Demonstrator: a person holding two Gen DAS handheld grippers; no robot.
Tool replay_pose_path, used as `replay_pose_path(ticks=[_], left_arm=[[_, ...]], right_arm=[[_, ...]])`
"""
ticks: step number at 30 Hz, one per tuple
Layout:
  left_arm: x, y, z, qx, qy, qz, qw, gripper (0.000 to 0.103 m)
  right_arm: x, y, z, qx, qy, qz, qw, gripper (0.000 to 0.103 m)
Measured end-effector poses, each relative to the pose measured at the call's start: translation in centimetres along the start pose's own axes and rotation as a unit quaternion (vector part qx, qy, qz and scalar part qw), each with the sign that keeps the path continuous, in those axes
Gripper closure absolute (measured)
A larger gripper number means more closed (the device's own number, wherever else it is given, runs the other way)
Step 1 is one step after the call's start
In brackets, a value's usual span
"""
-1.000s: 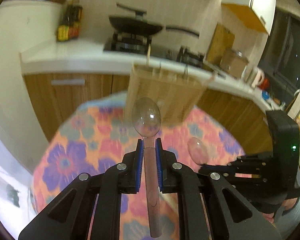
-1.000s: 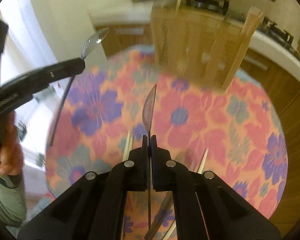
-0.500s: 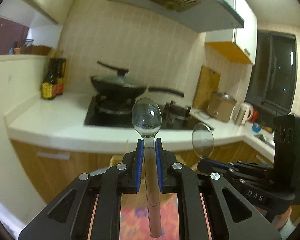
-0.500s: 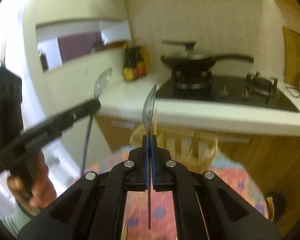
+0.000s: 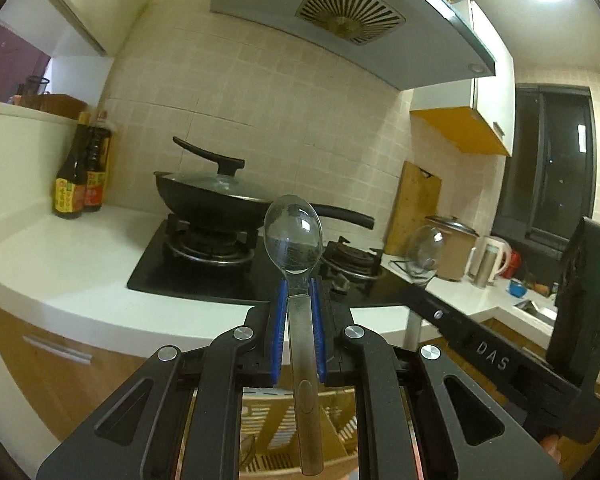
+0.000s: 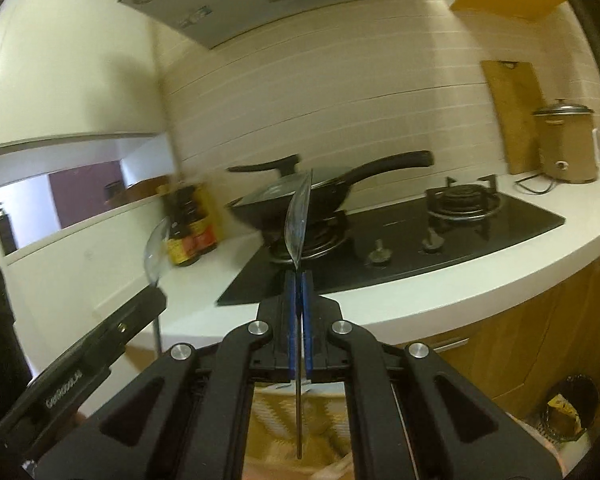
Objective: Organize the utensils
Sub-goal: 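Carry both clear spoons over the caddy and open both tools to drop them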
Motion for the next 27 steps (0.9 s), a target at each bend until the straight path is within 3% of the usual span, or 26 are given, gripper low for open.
replay_pose_path(ticks=[7, 11, 13, 17, 24, 25, 27], left_arm=[[-2.1, 1.9, 0.1, -0.015, -0.031, 0.012, 0.9993, 0.092], [-2.5, 2.9, -0.3, -0.018, -0.043, 0.016, 0.9988, 0.091], [-2.5, 3.1, -0.5, -0.020, -0.042, 0.010, 0.9989, 0.086], [-2.0, 3.2, -1.2, -0.006, -0.031, -0.007, 0.9995, 0.085], [0.6, 3.1, -2.4, 0.016, -0.034, -0.015, 0.9992, 0.064], [1.0, 3.0, -2.4, 0.018, -0.033, -0.016, 0.9992, 0.056], [2.4, 2.7, -2.4, 0.018, -0.028, -0.014, 0.9994, 0.050]], right_arm=[[-1.0, 1.5, 0.4, 0.034, 0.036, 0.019, 0.999, 0.102], [-1.0, 2.2, 0.6, 0.039, 0.031, 0.020, 0.999, 0.102], [-0.9, 2.3, 0.8, 0.041, 0.030, 0.017, 0.999, 0.101], [-0.9, 2.6, 1.4, 0.029, 0.001, -0.005, 1.000, 0.101], [0.1, 3.5, 1.1, 0.035, -0.012, -0.043, 0.998, 0.101], [0.2, 3.5, 1.0, 0.035, -0.016, -0.053, 0.998, 0.099], [0.3, 3.6, 0.9, 0.039, -0.021, -0.072, 0.996, 0.089]])
Point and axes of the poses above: each gripper's, at about its wrist camera, not at the fingertips, and x roughly against the way its jaws point, z to its right, y to its underside, the point moved 2 cm from there along -x, roughly the way its jaws point, and after that the axes turned 11 degrees about x, right-handed, at the moved point
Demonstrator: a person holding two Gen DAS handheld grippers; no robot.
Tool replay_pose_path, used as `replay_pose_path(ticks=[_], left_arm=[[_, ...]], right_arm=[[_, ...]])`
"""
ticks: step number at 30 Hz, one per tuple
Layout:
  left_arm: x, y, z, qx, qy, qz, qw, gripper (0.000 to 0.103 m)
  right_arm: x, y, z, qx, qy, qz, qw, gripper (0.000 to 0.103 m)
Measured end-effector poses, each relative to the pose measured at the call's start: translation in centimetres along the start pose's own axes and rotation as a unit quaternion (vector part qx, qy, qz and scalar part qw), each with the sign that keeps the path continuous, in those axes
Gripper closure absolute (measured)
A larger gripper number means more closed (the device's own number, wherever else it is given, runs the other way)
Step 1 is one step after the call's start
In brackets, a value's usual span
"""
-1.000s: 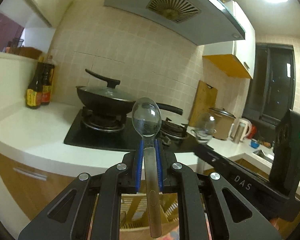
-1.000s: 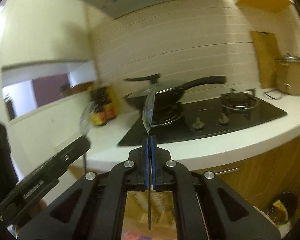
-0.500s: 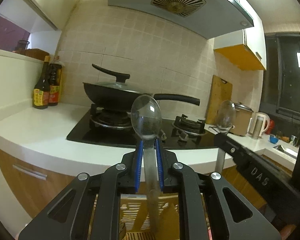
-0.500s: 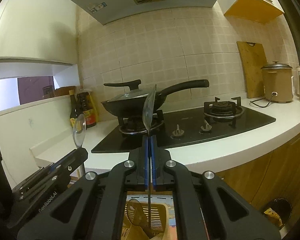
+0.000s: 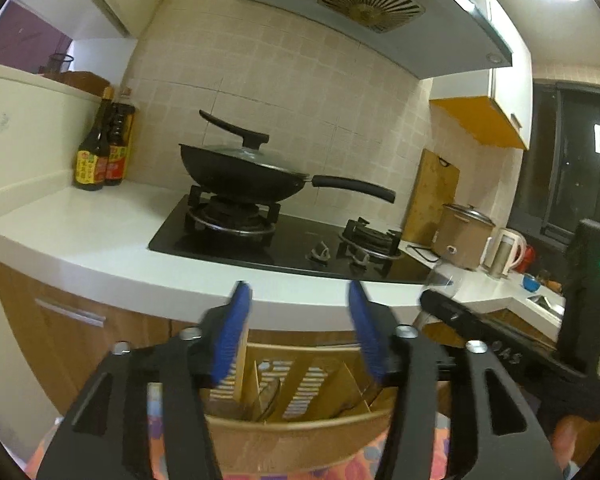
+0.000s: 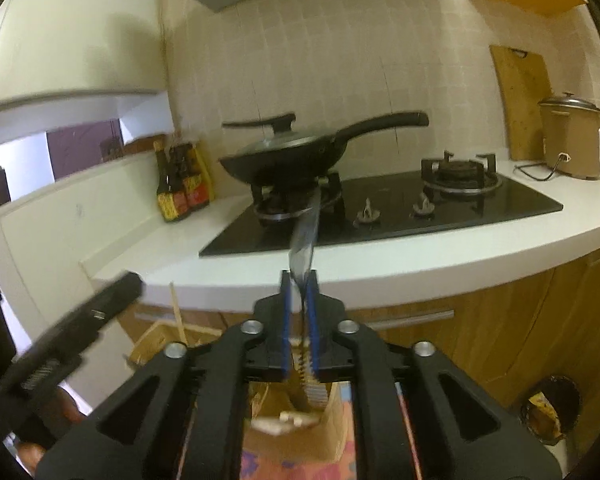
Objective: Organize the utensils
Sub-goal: 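Carry both clear spoons over the caddy and open both tools to drop them, then grasp a clear spoon with the right tool while the left tool grasps a chopstick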
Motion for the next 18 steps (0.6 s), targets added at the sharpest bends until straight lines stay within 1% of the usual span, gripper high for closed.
replay_pose_path(ticks=[2, 3, 4, 6, 9, 14, 18], left_arm=[[1.3, -0.2, 0.2, -0.005, 0.000, 0.001, 1.0000, 0.050], [2.1, -0.2, 0.2, -0.005, 0.003, -0.001, 1.0000, 0.049], [2.9, -0.2, 0.3, -0.003, 0.007, -0.005, 1.0000, 0.046], [4.4, 0.0, 0.2, 0.001, 0.014, -0.012, 0.9998, 0.045], [6.5, 0.8, 0.0, 0.006, 0.007, -0.031, 0.9995, 0.043], [8.9, 2.7, -0.7, 0.023, 0.006, -0.076, 0.9968, 0.042], [10.1, 4.8, -1.1, 0.027, -0.007, -0.111, 0.9935, 0.042]], right_arm=[[0.6, 0.0, -0.1, -0.001, -0.012, -0.012, 1.000, 0.065], [1.0, 0.0, -0.1, -0.001, -0.014, -0.015, 1.000, 0.061], [1.7, -0.1, -0.2, 0.000, -0.016, -0.014, 1.000, 0.060], [3.0, -0.2, -0.5, 0.003, -0.017, -0.016, 1.000, 0.060], [5.4, 0.0, -1.0, 0.009, -0.006, -0.023, 1.000, 0.060], [8.7, 1.7, -2.7, 0.033, -0.005, -0.062, 0.998, 0.060], [10.3, 3.7, -3.9, 0.046, -0.012, -0.100, 0.994, 0.060]])
Point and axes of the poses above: each gripper's, at about its wrist camera, not at the fingertips, and x roughly against the way its jaws point, z to its right, y to its underside, the point moved 2 cm from there along -x, roughly the way its jaws point, and after that the axes turned 11 degrees about x, right-handed, at the moved point
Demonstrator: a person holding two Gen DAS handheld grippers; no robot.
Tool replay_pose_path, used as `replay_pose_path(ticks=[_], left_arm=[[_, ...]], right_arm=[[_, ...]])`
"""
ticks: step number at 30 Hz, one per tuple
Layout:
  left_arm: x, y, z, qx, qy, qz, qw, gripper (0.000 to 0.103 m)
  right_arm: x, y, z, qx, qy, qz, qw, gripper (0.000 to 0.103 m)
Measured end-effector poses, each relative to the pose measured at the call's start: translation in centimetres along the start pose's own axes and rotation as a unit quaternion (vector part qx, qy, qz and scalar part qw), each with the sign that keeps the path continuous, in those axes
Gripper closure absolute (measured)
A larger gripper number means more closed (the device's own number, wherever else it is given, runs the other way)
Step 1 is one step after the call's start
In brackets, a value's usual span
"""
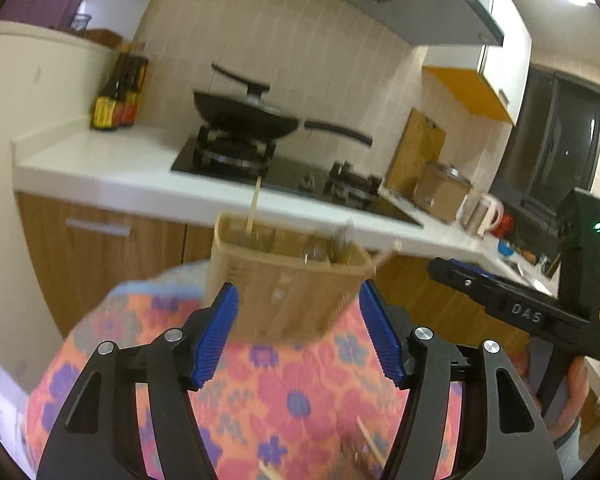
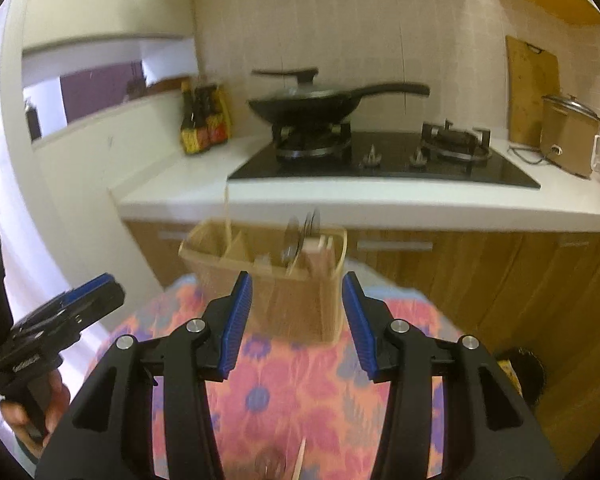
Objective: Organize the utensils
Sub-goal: 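Grasp a clear spoon with the right tool while the left tool grasps a chopstick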
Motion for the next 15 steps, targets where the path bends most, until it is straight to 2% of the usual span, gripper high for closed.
replay_pose_path(ticks=[4, 9, 12, 15], left_arm=[[0.6, 2.4, -0.3, -0.011, -0.026, -0.029, 0.9992, 0.042], [0.8, 6.3, -1.4, -0.028, -0.067, -0.087, 0.9936, 0.042], [1.0, 8.6, -2.5, -0.023, -0.063, -0.112, 0.9914, 0.044], [0.8, 10.6, -3.5, -0.007, -0.065, -0.144, 0.9875, 0.044]], right_arm=[[0.5, 3.2, -0.9, -0.006, -0.011, -0.040, 0.999, 0.060], [0.0, 7.6, -1.7, -0.024, -0.032, -0.090, 0.995, 0.060], [-0.5, 10.1, -2.0, -0.043, -0.046, -0.114, 0.992, 0.061], [-1.1, 12.0, -2.4, -0.054, -0.061, -0.137, 0.987, 0.067]])
Point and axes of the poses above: each gripper's, at about its wrist camera, not at the fingertips, and x roughly against the way its jaws point, z to its right, y to its underside, the point moved 2 cm from there along -x, roughly the way its jaws point, and after that the axes turned 11 degrees about x, right-handed, at the moved point
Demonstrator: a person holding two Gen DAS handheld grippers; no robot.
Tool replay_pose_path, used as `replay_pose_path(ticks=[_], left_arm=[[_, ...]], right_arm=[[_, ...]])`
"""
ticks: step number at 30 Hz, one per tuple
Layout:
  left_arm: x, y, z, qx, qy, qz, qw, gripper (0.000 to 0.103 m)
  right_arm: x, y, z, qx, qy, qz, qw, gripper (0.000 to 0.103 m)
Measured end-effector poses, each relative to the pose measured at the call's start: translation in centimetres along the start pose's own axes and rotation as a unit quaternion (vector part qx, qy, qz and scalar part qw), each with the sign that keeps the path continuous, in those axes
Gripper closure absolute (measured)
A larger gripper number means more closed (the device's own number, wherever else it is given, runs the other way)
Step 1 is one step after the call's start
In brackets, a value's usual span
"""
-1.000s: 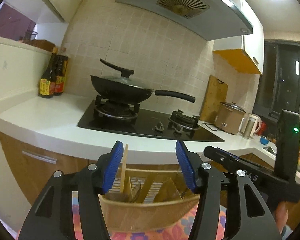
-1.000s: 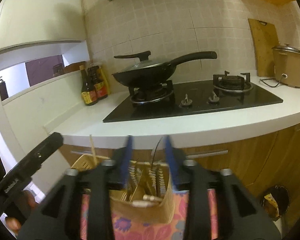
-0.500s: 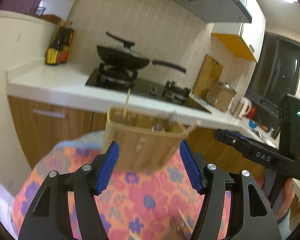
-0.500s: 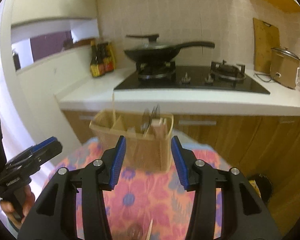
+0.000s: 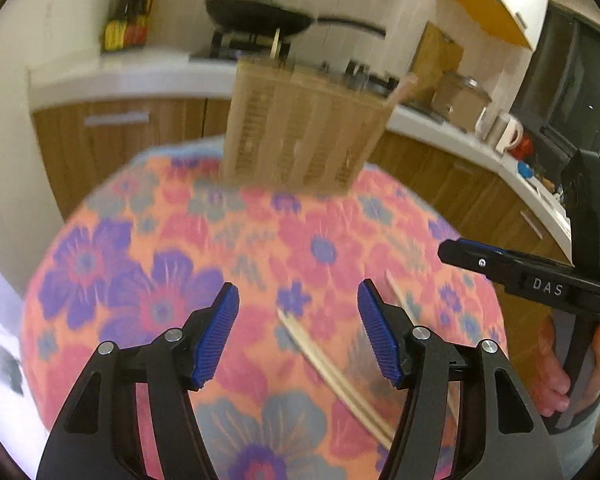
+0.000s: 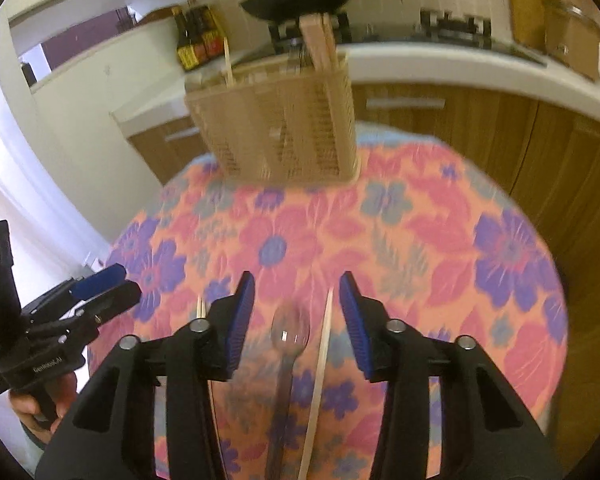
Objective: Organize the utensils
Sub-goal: 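Grasp a clear spoon with the right tool while the left tool grasps a chopstick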
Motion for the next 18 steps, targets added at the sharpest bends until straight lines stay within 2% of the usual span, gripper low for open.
replay_pose_path(ticks=[3, 8, 14, 18], left_arm=[[-1.1, 2.0, -0.1, -0.002, -0.014, -0.037, 0.9992, 0.044], [-2.5, 4.6, 0.3, -0.007, -0.036, -0.083, 0.9959, 0.047], [-3.4, 5.9, 1.7, -0.037, -0.074, -0.091, 0.9924, 0.047], [-3.5, 6.5, 3.1, -0.078, -0.125, -0.085, 0.9855, 0.052]], right_arm=[[-1.7, 1.8, -1.2, 0.000, -0.021, -0.039, 0.999, 0.073], [-3.3, 4.4, -2.8, 0.000, -0.038, -0.073, 0.997, 0.082], [-4.2, 5.8, -2.8, -0.012, -0.038, -0.087, 0.995, 0.088], [-4.1, 5.8, -2.1, -0.025, -0.045, -0.085, 0.995, 0.088]])
Point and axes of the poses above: each gripper's, at about its wrist camera, not at the fingertips, and x roughly against the way its jaws point, z to its right, y to its underside, the point moved 2 cm from there along -x, roughly the way its jaws point, and after that the axes turned 11 degrees about x, right-handed, at the moved point
